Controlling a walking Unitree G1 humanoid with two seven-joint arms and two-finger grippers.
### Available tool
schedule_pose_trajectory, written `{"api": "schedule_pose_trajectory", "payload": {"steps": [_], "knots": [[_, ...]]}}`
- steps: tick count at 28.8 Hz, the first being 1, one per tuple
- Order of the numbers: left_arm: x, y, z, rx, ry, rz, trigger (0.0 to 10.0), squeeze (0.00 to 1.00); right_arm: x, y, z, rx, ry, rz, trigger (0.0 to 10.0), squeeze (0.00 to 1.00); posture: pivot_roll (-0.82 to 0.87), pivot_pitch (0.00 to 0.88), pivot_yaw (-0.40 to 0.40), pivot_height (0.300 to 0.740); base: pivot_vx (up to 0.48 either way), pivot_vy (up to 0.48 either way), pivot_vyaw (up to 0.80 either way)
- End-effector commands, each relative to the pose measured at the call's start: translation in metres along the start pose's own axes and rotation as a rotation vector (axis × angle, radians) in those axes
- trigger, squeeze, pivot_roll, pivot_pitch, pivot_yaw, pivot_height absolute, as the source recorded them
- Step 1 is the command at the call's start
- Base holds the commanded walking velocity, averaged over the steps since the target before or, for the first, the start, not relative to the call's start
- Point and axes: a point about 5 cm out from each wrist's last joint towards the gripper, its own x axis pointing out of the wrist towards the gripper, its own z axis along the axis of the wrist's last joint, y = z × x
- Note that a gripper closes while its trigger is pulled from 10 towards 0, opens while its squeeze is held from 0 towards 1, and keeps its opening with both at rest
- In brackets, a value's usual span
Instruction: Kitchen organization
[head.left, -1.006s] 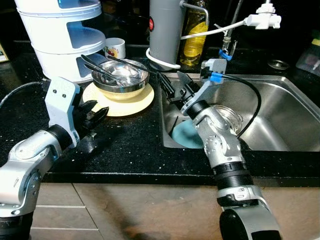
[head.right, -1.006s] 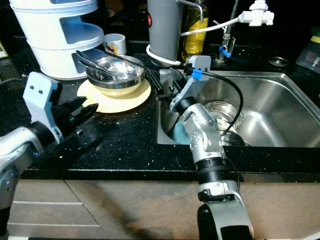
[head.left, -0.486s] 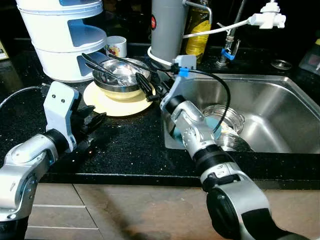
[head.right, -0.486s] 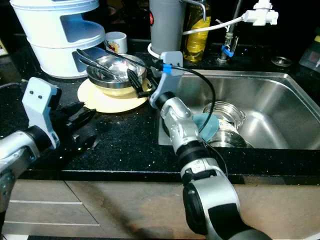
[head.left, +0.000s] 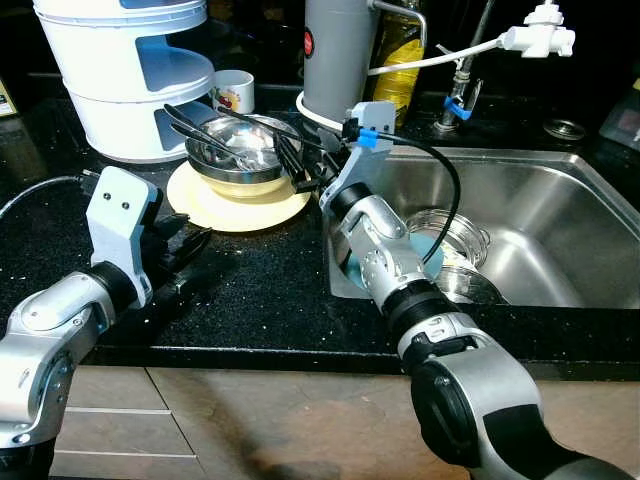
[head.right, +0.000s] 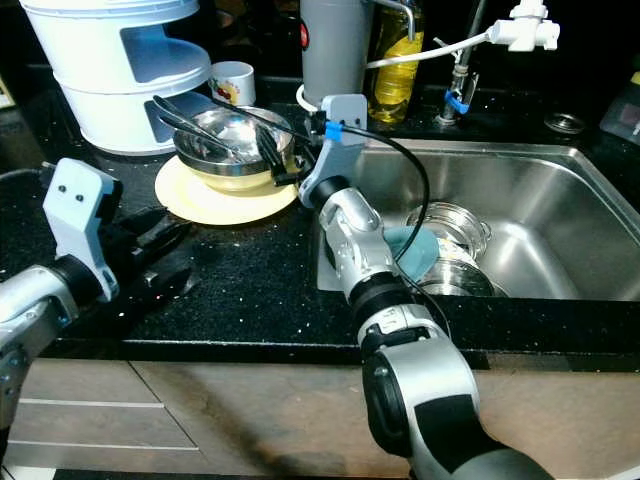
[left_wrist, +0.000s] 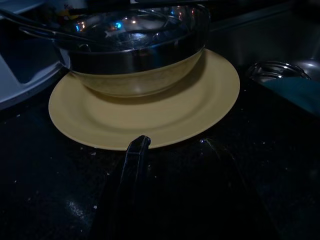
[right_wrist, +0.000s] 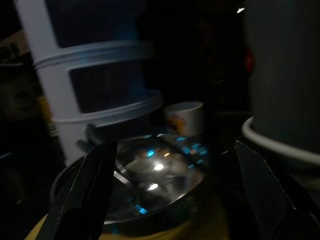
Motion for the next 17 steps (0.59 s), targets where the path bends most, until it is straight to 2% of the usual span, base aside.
{"api": "schedule_pose_trajectory", "payload": {"steps": [1, 4, 7, 17], "knots": [[-0.004, 0.001, 0.0, 0.014, 0.012, 0.001, 10.0, 0.0, 0.001, -0.003, 0.004, -0.005, -0.021, -0.015, 10.0, 0.0, 0.04, 0.193, -0.058, 0.74, 0.0, 0.0, 0.0], [-0.004, 0.0, 0.0, 0.013, 0.013, -0.001, 10.0, 0.0, 0.001, -0.006, 0.003, -0.012, -0.007, -0.025, 10.0, 0.0, 0.04, 0.193, -0.056, 0.74, 0.0, 0.0, 0.0], [-0.004, 0.0, 0.0, 0.009, 0.014, -0.009, 10.0, 0.0, -0.002, -0.012, -0.004, 0.006, 0.057, -0.045, 10.0, 0.0, 0.04, 0.191, -0.054, 0.74, 0.0, 0.0, 0.0], [-0.003, -0.002, -0.001, 0.005, 0.015, -0.015, 10.0, 0.0, -0.004, -0.012, -0.014, 0.051, 0.096, -0.059, 10.0, 0.0, 0.05, 0.188, -0.057, 0.74, 0.0, 0.0, 0.0]]}}
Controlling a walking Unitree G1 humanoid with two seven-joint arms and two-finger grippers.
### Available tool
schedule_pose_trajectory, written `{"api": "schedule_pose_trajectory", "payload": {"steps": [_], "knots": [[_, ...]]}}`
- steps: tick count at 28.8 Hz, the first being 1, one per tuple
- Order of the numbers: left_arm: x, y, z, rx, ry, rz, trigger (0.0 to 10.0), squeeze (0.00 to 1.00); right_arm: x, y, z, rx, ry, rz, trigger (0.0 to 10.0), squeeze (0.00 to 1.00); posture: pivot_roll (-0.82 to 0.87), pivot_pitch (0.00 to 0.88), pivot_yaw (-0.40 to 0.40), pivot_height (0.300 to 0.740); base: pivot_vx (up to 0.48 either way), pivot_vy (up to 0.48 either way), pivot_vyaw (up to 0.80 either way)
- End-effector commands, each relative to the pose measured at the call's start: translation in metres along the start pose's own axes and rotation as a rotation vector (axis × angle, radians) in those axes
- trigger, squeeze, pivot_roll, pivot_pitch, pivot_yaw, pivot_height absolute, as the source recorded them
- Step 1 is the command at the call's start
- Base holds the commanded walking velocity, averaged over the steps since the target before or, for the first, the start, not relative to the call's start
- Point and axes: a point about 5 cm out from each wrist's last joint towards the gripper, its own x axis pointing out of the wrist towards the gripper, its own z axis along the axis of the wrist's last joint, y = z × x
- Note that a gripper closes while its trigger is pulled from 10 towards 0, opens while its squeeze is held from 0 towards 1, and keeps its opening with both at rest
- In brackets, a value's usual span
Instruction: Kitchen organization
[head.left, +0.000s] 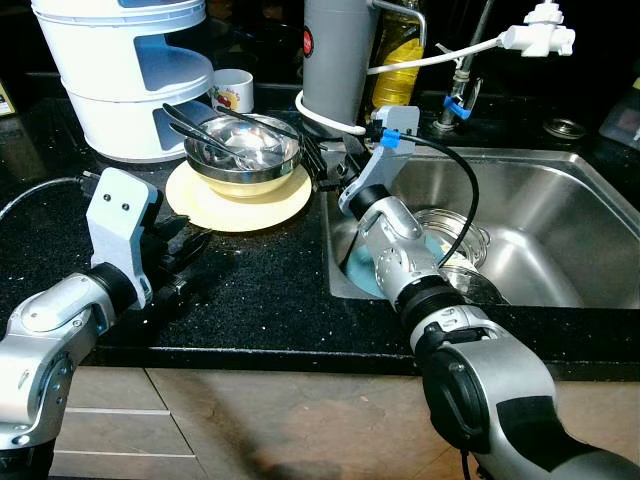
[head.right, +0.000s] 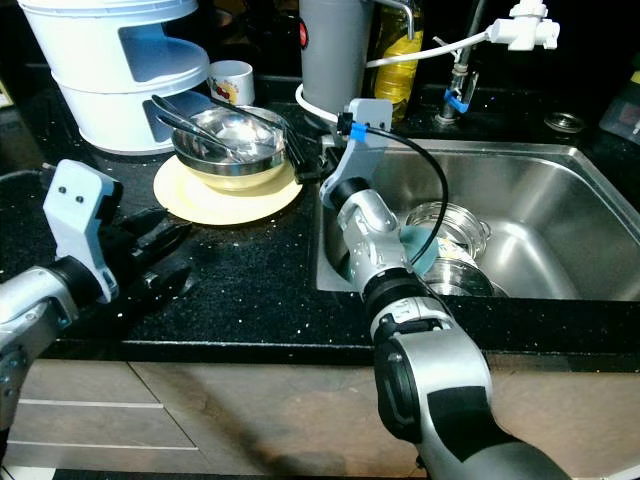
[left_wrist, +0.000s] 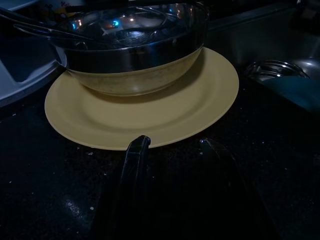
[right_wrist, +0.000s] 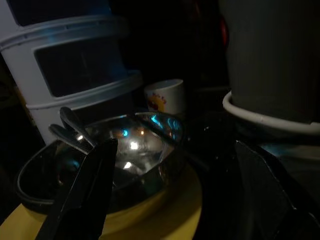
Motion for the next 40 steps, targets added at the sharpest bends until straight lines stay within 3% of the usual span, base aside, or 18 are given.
{"api": "schedule_pose_trajectory", "payload": {"steps": [1, 8, 19, 20, 21, 23, 24, 29, 31, 34, 36, 40], "knots": [[-0.003, -0.002, 0.0, 0.008, 0.012, -0.012, 10.0, 0.0, 0.001, 0.002, -0.002, 0.016, 0.01, 0.001, 10.0, 0.0, 0.05, 0.188, -0.057, 0.74, 0.0, 0.0, 0.0], [-0.003, -0.002, -0.001, 0.007, 0.01, -0.013, 10.0, 0.0, 0.001, 0.009, -0.009, 0.132, 0.02, 0.036, 10.0, 0.0, 0.05, 0.175, -0.06, 0.74, 0.0, 0.0, 0.0], [-0.002, -0.004, -0.002, 0.002, 0.006, -0.025, 10.0, 0.0, 0.001, 0.016, -0.014, 0.138, 0.037, 0.07, 10.0, 0.0, 0.05, 0.167, -0.061, 0.74, 0.0, 0.0, 0.0], [-0.002, -0.005, -0.001, 0.002, 0.006, -0.026, 10.0, 0.0, 0.001, 0.016, -0.014, 0.138, 0.035, 0.073, 9.3, 0.0, 0.05, 0.168, -0.06, 0.74, 0.0, 0.0, 0.0], [-0.002, -0.005, -0.001, 0.002, 0.006, -0.028, 10.0, 0.0, 0.002, 0.017, -0.014, 0.136, 0.03, 0.078, 6.9, 0.0, 0.05, 0.169, -0.06, 0.74, 0.0, 0.0, 0.0], [-0.002, -0.005, -0.001, 0.002, 0.006, -0.028, 10.0, 0.0, 0.002, 0.017, -0.014, 0.136, 0.03, 0.078, 6.9, 0.0, 0.05, 0.169, -0.06, 0.74, 0.0, 0.0, 0.0], [-0.002, -0.006, -0.001, 0.002, 0.006, -0.029, 10.0, 0.0, 0.002, 0.018, -0.013, 0.134, 0.028, 0.08, 5.4, 0.0, 0.05, 0.171, -0.06, 0.74, 0.0, 0.0, 0.0], [-0.002, -0.006, -0.001, 0.001, 0.006, -0.03, 10.0, 0.0, 0.003, 0.019, -0.012, 0.136, 0.024, 0.081, 4.9, 0.0, 0.05, 0.171, -0.061, 0.74, 0.0, 0.0, 0.0], [-0.002, -0.006, -0.001, 0.001, 0.006, -0.03, 10.0, 0.0, 0.003, 0.019, -0.012, 0.137, 0.022, 0.081, 4.9, 0.0, 0.05, 0.172, -0.062, 0.74, 0.0, 0.0, 0.0], [-0.002, -0.007, -0.001, 0.001, 0.008, -0.03, 10.0, 0.0, 0.003, 0.018, -0.011, 0.149, 0.01, 0.071, 6.5, 0.0, 0.05, 0.172, -0.062, 0.74, 0.0, 0.0, 0.0], [-0.002, -0.007, -0.001, 0.001, 0.008, -0.03, 10.0, 0.0, 0.004, 0.017, -0.01, 0.158, 0.005, 0.063, 8.9, 0.0, 0.05, 0.172, -0.061, 0.74, 0.0, 0.0, 0.0], [-0.002, -0.007, -0.001, 0.0, 0.008, -0.031, 10.0, 0.0, 0.004, 0.017, -0.009, 0.162, 0.003, 0.064, 8.9, 0.0, 0.05, 0.173, -0.06, 0.74, 0.0, 0.0, 0.0]]}}
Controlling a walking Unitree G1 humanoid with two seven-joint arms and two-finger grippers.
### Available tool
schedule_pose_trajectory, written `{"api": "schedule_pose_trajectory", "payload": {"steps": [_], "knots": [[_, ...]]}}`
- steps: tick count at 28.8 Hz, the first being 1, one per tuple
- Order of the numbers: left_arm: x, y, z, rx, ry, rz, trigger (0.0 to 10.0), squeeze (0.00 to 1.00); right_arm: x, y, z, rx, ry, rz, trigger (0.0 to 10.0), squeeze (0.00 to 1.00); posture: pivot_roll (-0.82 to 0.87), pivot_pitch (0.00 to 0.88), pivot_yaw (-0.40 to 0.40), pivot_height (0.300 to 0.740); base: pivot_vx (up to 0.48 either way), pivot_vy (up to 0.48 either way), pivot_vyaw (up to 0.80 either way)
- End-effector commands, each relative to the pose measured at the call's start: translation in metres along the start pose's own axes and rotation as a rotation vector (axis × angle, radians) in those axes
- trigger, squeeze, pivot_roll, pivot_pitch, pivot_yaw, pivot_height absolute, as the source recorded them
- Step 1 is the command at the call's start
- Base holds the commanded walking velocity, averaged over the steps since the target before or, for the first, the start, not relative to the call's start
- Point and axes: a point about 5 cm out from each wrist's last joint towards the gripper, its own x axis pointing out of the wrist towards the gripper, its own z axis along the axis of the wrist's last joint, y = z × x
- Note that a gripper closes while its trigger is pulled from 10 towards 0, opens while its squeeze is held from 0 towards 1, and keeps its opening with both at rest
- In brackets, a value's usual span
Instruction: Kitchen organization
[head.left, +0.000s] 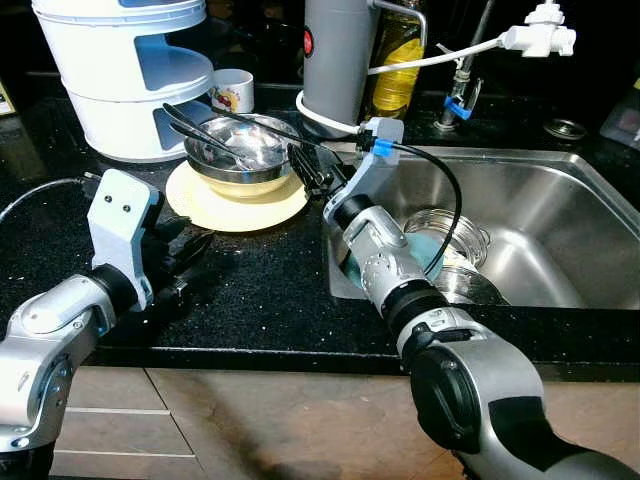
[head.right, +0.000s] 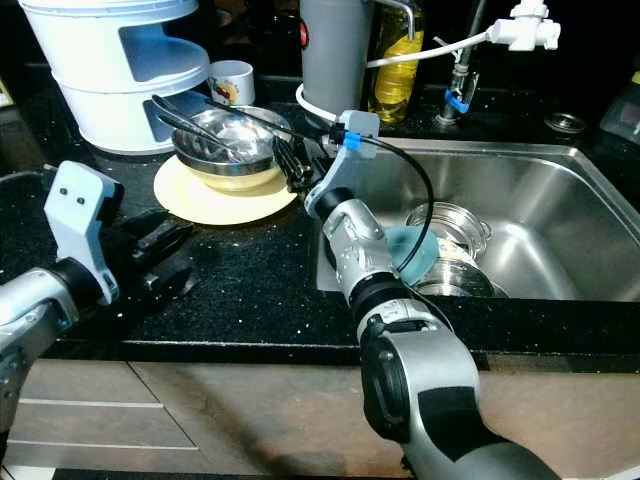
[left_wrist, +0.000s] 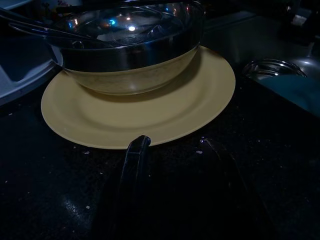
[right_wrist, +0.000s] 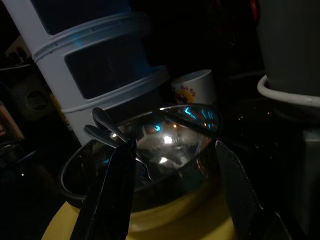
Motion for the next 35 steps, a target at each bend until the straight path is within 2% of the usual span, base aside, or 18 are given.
{"api": "schedule_pose_trajectory", "payload": {"steps": [1, 3, 9, 10, 11, 12, 13, 14, 17, 18, 35], "knots": [[-0.0008, -0.0051, -0.0007, 0.0, 0.005, -0.025, 10.0, 0.0, 0.0014, 0.0018, 0.0001, 0.018, -0.008, -0.003, 9.1, 0.0, 0.05, 0.174, -0.06, 0.74, 0.0, 0.0, 0.0], [-0.0008, -0.0052, -0.0008, -0.001, 0.005, -0.026, 10.0, 0.0, 0.0019, 0.0024, 0.0004, 0.021, -0.008, -0.003, 10.0, 0.0, 0.05, 0.174, -0.059, 0.74, 0.0, 0.0, 0.0], [-0.0009, -0.0051, -0.0006, 0.001, 0.006, -0.026, 10.0, 0.0, 0.0027, 0.0037, 0.0004, 0.028, -0.009, -0.003, 9.9, 0.0, 0.05, 0.175, -0.061, 0.74, 0.0, 0.0, 0.0], [-0.0011, -0.0051, -0.0004, 0.002, 0.007, -0.025, 10.0, 0.0, 0.003, 0.004, 0.0004, 0.03, -0.01, -0.003, 7.7, 0.0, 0.05, 0.175, -0.061, 0.74, 0.0, 0.0, 0.0], [-0.0012, -0.0051, -0.0003, 0.002, 0.007, -0.024, 10.0, 0.0, 0.0032, 0.0043, 0.0005, 0.032, -0.01, -0.002, 7.7, 0.0, 0.05, 0.175, -0.062, 0.74, 0.0, 0.0, 0.0], [-0.0012, -0.005, -0.0002, 0.002, 0.007, -0.024, 10.0, 0.0, 0.0033, 0.0045, 0.0006, 0.034, -0.01, -0.002, 4.9, 0.0, 0.05, 0.175, -0.062, 0.74, 0.0, 0.0, 0.0], [-0.0012, -0.005, -0.0002, 0.002, 0.007, -0.024, 10.0, 0.0, 0.0033, 0.0045, 0.0006, 0.034, -0.01, -0.002, 4.9, 0.0, 0.05, 0.175, -0.062, 0.74, 0.0, 0.0, 0.0], [-0.0013, -0.0049, -0.0002, 0.002, 0.008, -0.023, 10.0, 0.0, 0.0035, 0.0047, 0.0006, 0.036, -0.01, -0.002, 4.4, 0.0, 0.05, 0.176, -0.061, 0.74, 0.0, 0.0, 0.0], [-0.001, -0.0047, -0.0003, 0.002, 0.008, -0.023, 10.0, 0.0, 0.0036, 0.0049, 0.0005, 0.042, -0.011, -0.002, 1.6, 0.0, 0.05, 0.177, -0.06, 0.74, 0.0, 0.0, 0.0], [-0.0009, -0.0046, -0.0004, 0.001, 0.007, -0.023, 10.0, 0.0, 0.0036, 0.0049, 0.0005, 0.044, -0.012, -0.003, 0.0, 0.0, 0.05, 0.177, -0.06, 0.74, 0.0, 0.0, 0.0], [0.0015, -0.0026, -0.0006, 0.002, 0.007, -0.019, 10.0, 0.0, 0.0047, 0.003, 0.0051, 0.085, -0.036, -0.012, 0.0, 0.0, 0.05, 0.182, -0.058, 0.74, 0.0, 0.0, 0.0]]}}
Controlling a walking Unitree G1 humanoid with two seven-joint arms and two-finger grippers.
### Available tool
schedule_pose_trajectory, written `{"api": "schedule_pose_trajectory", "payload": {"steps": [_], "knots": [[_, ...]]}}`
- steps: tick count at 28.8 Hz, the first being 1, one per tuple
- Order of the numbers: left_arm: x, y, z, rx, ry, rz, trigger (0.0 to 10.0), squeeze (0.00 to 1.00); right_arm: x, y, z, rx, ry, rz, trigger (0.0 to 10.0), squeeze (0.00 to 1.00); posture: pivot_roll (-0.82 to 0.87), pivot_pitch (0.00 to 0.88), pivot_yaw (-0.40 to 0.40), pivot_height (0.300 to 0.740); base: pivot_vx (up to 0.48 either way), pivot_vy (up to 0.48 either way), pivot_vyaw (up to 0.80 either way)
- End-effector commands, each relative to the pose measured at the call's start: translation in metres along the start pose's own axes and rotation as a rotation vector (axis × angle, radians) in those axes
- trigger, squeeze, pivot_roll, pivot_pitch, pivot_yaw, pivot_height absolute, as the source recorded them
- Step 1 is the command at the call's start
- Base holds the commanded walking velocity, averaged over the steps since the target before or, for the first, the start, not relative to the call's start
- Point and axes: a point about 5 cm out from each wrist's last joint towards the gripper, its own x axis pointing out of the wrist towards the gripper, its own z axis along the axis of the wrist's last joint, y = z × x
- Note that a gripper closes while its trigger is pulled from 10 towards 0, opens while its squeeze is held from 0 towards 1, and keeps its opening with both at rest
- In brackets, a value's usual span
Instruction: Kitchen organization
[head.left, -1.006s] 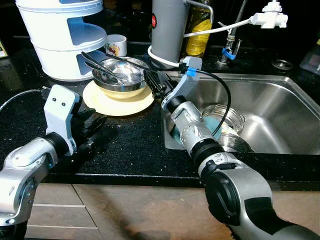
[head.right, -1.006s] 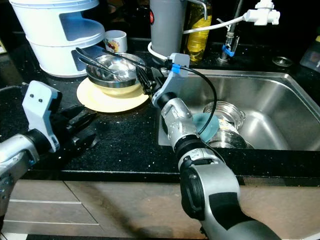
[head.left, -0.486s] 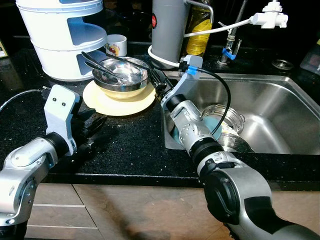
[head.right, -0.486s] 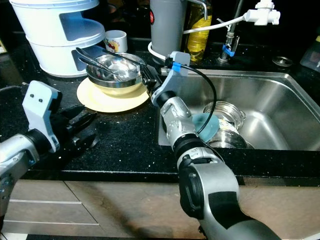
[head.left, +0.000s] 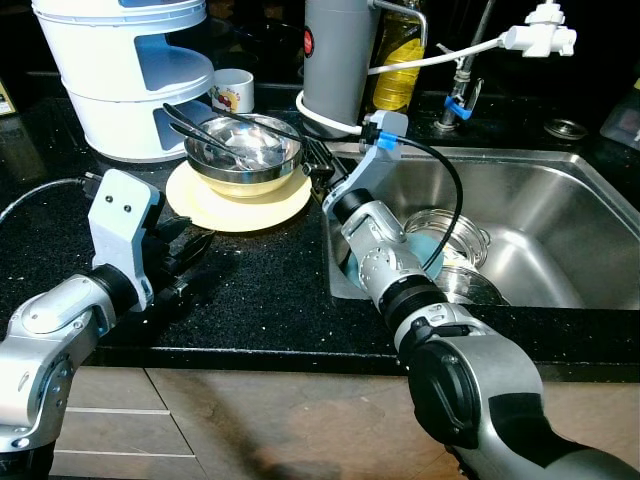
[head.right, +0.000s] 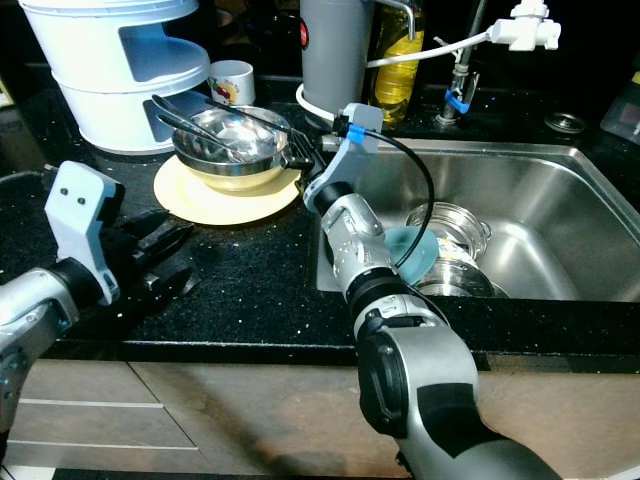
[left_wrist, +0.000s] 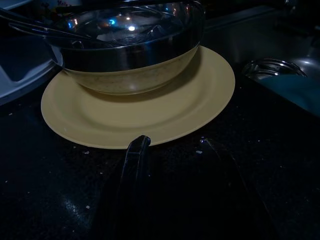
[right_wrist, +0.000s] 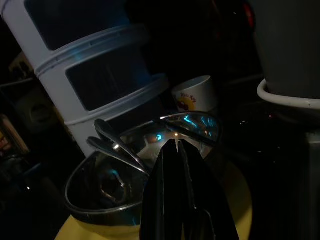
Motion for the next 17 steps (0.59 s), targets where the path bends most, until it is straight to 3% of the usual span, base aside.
{"api": "schedule_pose_trajectory", "payload": {"steps": [1, 6, 7, 8, 9, 10, 13, 17], "knots": [[0.001, -0.002, -0.001, 0.001, 0.007, -0.018, 10.0, 0.0, 0.002, 0.003, 0.0, 0.026, 0.001, 0.004, 0.0, 0.0, 0.05, 0.182, -0.058, 0.74, 0.0, 0.0, 0.0], [0.002, -0.001, 0.0, 0.002, 0.004, -0.015, 10.0, 0.0, 0.006, 0.001, 0.013, 0.045, -0.048, 0.006, 0.0, 0.0, 0.05, 0.182, -0.056, 0.74, 0.0, 0.0, 0.0], [0.002, -0.001, 0.0, 0.003, 0.003, -0.016, 10.0, 0.0, 0.005, 0.0, 0.013, 0.001, -0.037, 0.012, 3.8, 0.0, 0.05, 0.18, -0.056, 0.74, 0.0, 0.0, 0.0], [0.002, -0.001, 0.0, 0.004, 0.003, -0.016, 10.0, 0.0, 0.004, -0.001, 0.013, -0.031, -0.027, 0.016, 3.8, 0.0, 0.05, 0.18, -0.057, 0.74, 0.0, 0.0, 0.0], [0.002, -0.001, 0.0, 0.005, 0.002, -0.017, 10.0, 0.0, 0.003, -0.002, 0.012, -0.065, -0.016, 0.019, 10.0, 0.57, 0.05, 0.179, -0.058, 0.74, 0.0, 0.0, 0.0], [0.002, -0.001, 0.001, 0.007, -0.001, -0.017, 10.0, 0.0, 0.002, -0.005, 0.013, -0.097, -0.004, 0.026, 10.0, 1.0, 0.05, 0.18, -0.058, 0.74, 0.0, 0.0, 0.0], [0.002, 0.0, 0.001, 0.008, -0.001, -0.016, 10.0, 0.0, 0.001, -0.006, 0.014, -0.112, 0.001, 0.029, 10.0, 1.0, 0.05, 0.181, -0.059, 0.74, 0.0, 0.0, 0.0], [0.001, 0.0, 0.001, 0.011, 0.001, -0.015, 10.0, 0.0, 0.0, -0.015, 0.019, -0.201, 0.051, 0.012, 10.0, 1.0, 0.06, 0.185, -0.059, 0.74, 0.0, 0.0, 0.0]]}}
